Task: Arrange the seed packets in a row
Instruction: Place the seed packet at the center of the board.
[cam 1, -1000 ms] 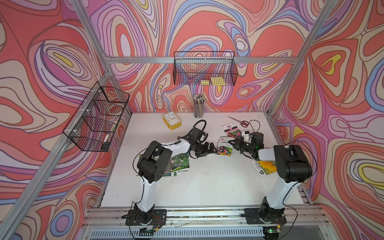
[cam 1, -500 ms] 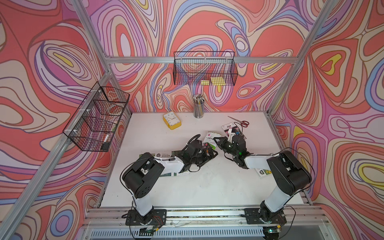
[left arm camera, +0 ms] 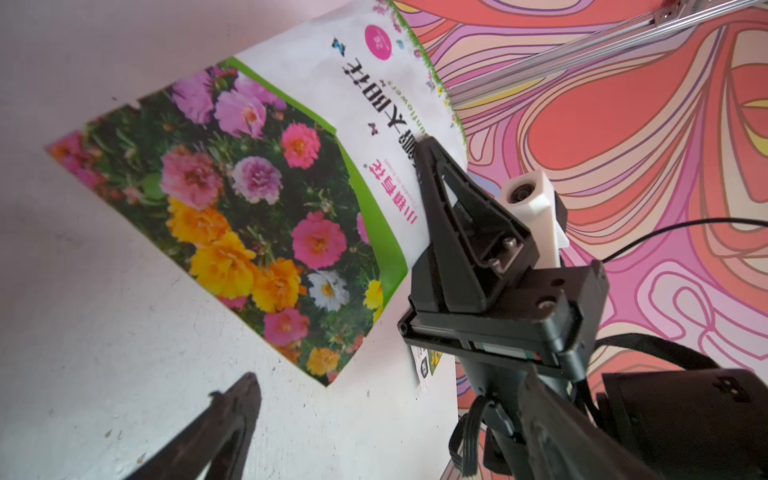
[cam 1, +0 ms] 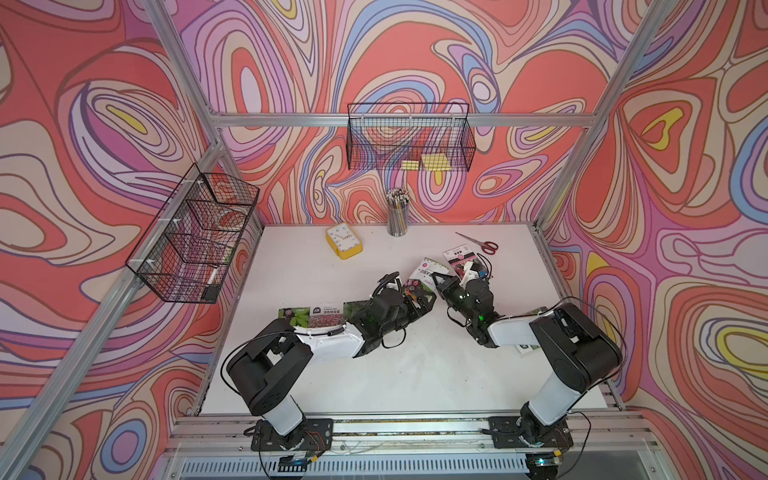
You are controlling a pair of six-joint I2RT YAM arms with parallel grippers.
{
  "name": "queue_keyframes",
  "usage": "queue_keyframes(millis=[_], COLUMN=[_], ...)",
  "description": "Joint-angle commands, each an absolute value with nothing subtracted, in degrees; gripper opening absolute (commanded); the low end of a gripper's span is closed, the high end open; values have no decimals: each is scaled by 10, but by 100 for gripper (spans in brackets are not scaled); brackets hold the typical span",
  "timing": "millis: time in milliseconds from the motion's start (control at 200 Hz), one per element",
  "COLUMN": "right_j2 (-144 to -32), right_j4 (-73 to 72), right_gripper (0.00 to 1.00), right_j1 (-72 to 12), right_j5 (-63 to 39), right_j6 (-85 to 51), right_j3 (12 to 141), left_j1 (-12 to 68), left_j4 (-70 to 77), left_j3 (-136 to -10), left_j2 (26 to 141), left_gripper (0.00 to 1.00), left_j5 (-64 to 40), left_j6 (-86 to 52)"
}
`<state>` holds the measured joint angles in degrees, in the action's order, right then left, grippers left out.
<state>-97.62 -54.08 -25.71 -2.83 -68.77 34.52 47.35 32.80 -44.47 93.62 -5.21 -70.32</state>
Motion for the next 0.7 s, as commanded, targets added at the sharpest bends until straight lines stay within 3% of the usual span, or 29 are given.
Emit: queue_keyframes(millis=[0, 100, 295, 371, 416, 496, 636, 696], right_j2=[-964, -954, -940, -936, -933, -929, -914, -894], right_j4=[-565, -568, -596, -604, -602, -600, -580, -513], right_gripper=[0, 0, 0, 0, 0, 0, 0, 39], right_j1=[-260, -262, -263, -263, -262, -263, -262, -254], right_j5=[-13, -13, -19, -20, -20, -21, -41, -69], right_j6=[-698, -708, -730, -734, -733, -732, -712, -685], right_j3=[334, 323, 291, 281, 277, 273, 277, 294], left_j1=[480, 480, 480, 480, 481, 480, 478, 467], left_j4=[333, 358, 471, 471, 467, 459, 442, 410], left_j3=[-446, -438, -419, -435, -445, -457, -458, -455], left_j2=[947, 954, 970, 981, 987, 997, 993, 973], left_gripper=[96, 94, 75, 60, 46, 0, 0, 0], left_j5=[-14, 10, 53, 45, 35, 24, 15, -8], left_j6=[-708, -706, -684, -671, -668, -674, -664, -641])
